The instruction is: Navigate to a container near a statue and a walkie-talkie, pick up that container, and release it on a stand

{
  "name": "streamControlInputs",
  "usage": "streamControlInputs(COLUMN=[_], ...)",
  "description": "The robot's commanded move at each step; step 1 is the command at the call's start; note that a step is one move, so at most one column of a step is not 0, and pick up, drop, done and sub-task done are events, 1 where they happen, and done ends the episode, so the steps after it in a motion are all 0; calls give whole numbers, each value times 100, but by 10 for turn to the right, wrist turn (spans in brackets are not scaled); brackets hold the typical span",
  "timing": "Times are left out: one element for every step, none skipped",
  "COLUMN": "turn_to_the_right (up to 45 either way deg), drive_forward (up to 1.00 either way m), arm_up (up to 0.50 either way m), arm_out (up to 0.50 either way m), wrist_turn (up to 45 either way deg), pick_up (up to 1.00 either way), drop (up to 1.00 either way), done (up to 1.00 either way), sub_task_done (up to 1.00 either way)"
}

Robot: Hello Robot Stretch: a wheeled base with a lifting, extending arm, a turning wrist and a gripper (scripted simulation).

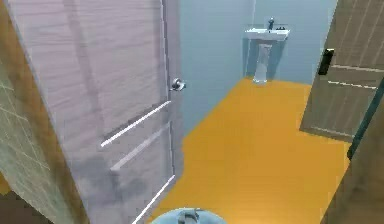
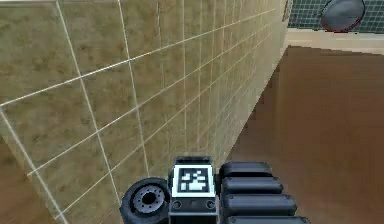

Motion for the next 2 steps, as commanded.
streamControlInputs(turn_to_the_right=[0,330], drive_forward=[80,0], arm_up=[0,0], arm_out=[0,0], wrist_turn=[0,0], pick_up=[0,0], drop=[0,0], done=[0,0], sub_task_done=[0,0])
